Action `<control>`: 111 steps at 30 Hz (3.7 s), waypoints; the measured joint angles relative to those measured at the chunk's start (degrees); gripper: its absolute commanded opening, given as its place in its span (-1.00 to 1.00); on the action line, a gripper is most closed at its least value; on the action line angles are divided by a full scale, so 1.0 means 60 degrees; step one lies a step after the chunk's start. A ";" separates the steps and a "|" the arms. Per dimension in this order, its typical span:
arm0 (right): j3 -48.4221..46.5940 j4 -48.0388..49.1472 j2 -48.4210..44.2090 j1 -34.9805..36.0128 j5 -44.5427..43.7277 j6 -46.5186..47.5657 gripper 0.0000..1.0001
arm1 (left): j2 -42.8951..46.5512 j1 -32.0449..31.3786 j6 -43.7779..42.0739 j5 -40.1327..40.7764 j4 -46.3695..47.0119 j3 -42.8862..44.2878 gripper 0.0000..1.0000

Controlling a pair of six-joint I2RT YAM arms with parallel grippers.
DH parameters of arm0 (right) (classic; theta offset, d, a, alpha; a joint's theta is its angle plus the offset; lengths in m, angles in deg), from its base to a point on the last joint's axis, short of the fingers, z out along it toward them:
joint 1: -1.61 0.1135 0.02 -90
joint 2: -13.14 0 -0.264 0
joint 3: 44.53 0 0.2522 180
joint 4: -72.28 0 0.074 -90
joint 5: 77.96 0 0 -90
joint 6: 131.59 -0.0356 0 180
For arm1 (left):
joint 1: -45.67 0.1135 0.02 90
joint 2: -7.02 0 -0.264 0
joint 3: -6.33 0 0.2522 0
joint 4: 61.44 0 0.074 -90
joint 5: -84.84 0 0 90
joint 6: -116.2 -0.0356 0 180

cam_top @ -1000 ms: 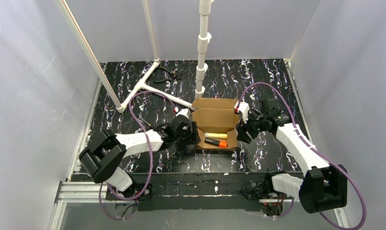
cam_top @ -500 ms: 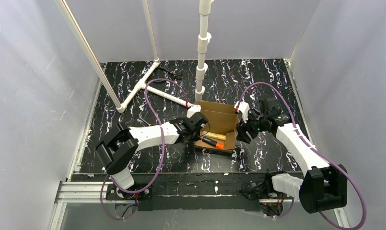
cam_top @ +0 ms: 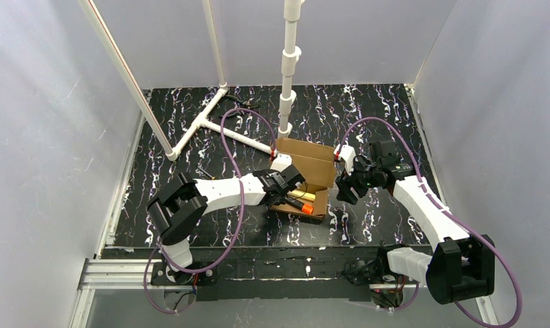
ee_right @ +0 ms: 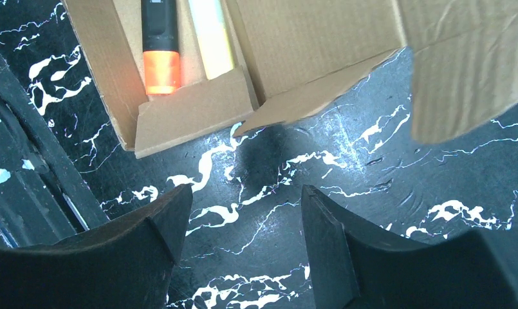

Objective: Fold the paper box

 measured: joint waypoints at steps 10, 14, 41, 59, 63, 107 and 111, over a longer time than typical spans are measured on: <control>0.0000 0.0168 0.0393 0.0197 0.0036 -0.0310 0.54 | -0.0036 -0.0215 0.2124 0.0805 -0.1351 0.0270 -1.00; 0.0000 0.0925 0.0433 0.0379 0.0036 -0.1388 0.74 | -0.0353 -0.0219 0.4721 0.0765 -0.2484 0.0667 -1.00; -0.1129 0.2510 0.2084 0.1464 0.1064 -0.2164 0.97 | 0.0736 -0.0521 0.8684 0.0663 -0.0576 -0.1191 -1.00; -0.2222 0.2310 0.2492 0.2546 -0.1963 -0.2601 0.69 | 0.0911 -0.0750 0.8896 0.0736 0.0645 -0.1676 -1.00; -0.2014 0.2783 0.3060 0.2736 -0.2943 -0.2739 0.62 | 0.0911 -0.0772 0.8914 0.0681 0.0240 -0.1541 -1.00; -0.0313 0.4426 0.2794 0.2364 -0.2860 -0.3297 0.16 | 0.0055 -0.1107 0.8648 0.0787 -0.2776 0.0299 -0.97; -0.0313 0.4415 0.2754 0.2306 -0.2597 -0.3326 0.15 | -0.0186 -0.1107 0.8572 0.0798 -0.3085 0.0415 -0.94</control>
